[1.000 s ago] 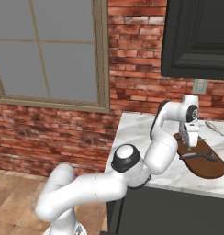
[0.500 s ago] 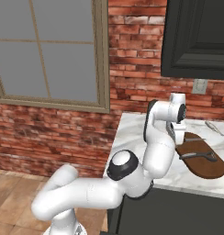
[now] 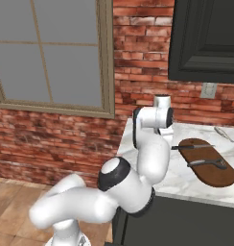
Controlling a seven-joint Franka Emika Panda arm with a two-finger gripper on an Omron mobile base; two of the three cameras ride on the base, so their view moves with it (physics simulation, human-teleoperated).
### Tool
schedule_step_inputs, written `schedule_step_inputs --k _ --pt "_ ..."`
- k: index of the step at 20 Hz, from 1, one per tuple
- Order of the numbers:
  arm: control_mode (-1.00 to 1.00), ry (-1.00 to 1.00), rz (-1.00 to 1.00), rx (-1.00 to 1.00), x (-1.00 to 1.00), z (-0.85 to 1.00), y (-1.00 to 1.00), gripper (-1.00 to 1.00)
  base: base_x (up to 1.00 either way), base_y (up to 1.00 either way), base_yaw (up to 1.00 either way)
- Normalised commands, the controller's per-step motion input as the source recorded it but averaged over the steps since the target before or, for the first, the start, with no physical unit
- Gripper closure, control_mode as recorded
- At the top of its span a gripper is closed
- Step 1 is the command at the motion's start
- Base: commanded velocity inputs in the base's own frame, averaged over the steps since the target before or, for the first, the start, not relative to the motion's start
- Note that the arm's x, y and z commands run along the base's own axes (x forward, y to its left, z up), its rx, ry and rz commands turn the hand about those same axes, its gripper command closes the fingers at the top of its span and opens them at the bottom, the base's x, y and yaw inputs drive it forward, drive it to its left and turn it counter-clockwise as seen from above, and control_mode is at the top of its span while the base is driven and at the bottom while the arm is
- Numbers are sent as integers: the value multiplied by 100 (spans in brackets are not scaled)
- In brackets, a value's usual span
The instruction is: Open the drawer on the right and place the cutting tools on the cutting board.
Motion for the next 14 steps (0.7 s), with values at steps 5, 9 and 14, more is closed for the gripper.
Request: schedule_step_inputs --k 5,9,14 --pt "-100 0 16 -2 16 43 91 -100 0 0 0" --pt "-100 0 20 -6 10 26 100 -100 0 0 0" --pt "-100 -5 22 -4 13 30 100 -100 0 0 0"
